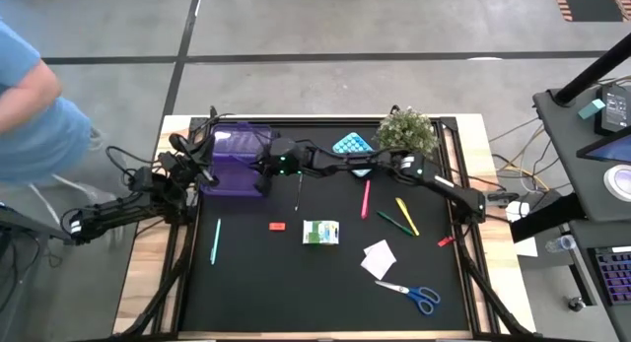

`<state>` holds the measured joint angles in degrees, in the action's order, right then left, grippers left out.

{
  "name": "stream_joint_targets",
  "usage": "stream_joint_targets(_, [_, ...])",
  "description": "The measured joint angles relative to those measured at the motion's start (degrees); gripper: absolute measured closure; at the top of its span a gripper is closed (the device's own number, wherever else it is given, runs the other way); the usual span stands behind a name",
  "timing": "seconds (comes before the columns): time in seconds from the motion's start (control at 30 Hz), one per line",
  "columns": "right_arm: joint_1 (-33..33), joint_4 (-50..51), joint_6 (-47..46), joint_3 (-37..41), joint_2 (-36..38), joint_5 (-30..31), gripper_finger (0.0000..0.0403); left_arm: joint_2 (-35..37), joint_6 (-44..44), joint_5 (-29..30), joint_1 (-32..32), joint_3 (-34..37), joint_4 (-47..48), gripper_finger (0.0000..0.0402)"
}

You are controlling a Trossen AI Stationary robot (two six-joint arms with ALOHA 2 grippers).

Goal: Pack school essentials
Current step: Put the blue pen into the purple supply box

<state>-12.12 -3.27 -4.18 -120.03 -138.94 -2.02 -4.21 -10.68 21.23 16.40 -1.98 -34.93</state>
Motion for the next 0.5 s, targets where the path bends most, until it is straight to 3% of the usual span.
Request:
stream_joint_targets(0.27, [-0.17,5.72,2.88,-14.84,-8.91,-1.70,0.0385,0.00,0.00,0.01,-0.02,0.00,-0.43,0.0402])
stream_joint_targets(0.5, [-0.27,6.25,6.06,-14.64,-10.31,-1.17,0.0359,0.00,-0.07,0.02,-0.02,0.00,-0.43,0.0402])
